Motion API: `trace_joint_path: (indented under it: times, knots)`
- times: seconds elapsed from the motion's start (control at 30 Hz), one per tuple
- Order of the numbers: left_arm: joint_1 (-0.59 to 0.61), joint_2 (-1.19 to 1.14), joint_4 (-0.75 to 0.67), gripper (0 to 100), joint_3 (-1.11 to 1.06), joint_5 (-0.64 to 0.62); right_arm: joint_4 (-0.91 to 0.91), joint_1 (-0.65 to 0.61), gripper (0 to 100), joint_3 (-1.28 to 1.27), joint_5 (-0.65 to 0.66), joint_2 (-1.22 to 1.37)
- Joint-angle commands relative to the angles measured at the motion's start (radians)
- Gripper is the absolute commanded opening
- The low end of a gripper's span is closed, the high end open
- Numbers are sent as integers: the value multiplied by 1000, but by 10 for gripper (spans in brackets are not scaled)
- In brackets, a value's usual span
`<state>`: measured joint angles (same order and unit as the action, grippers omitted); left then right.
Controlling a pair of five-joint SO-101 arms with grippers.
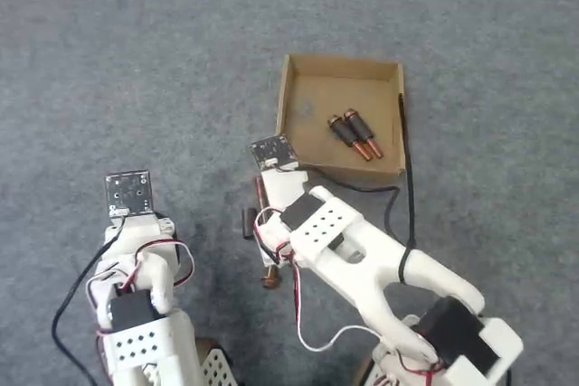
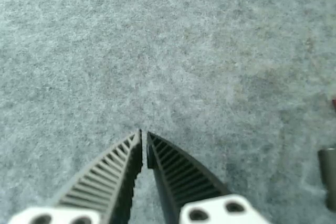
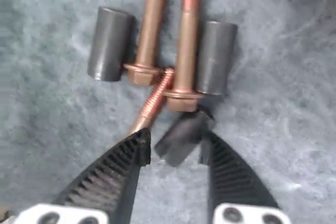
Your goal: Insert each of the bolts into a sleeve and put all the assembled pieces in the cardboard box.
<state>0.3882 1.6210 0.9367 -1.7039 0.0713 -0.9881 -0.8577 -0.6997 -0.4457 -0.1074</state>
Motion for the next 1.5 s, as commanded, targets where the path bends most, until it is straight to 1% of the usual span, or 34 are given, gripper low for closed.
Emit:
trace_joint_path:
  times: [0.0, 0.37, 0.43, 0.57, 0.6, 0.67, 0.83, 0.9, 0.93, 1.03, 1.1, 1.2, 1.47]
  knots:
    - [-2, 2, -23, 12, 12, 9, 15, 2, 165, 29, -12, 21]
    - [-2, 2, -23, 12, 12, 9, 36, 7, 161, 23, -12, 31]
    - [-2, 2, -21, 12, 12, 9, 36, 19, 134, 21, -12, 31]
    - [-2, 2, -21, 12, 12, 9, 58, 35, 10, 28, -5, 62]
    - [-2, 2, -21, 12, 12, 9, 65, 35, 5, 29, 18, 79]
    - [-2, 2, -21, 12, 12, 9, 71, 33, 25, 32, 61, 97]
    - [-2, 2, -21, 12, 12, 9, 15, 35, 28, 68, 68, 102]
    - [-2, 2, -21, 12, 12, 9, -56, 41, 2, 109, 75, 96]
    - [-2, 2, -21, 12, 12, 9, -111, 53, 7, 137, 100, 84]
    - [-2, 2, -21, 12, 12, 9, -286, 111, 6, 207, 219, 12]
    - [-2, 2, -21, 12, 12, 9, -344, 166, 6, 224, 298, -45]
    - [-2, 2, -21, 12, 12, 9, -317, 280, 6, 180, 328, -111]
    - [-2, 2, -20, 12, 12, 8, -203, 593, 6, 38, 331, -237]
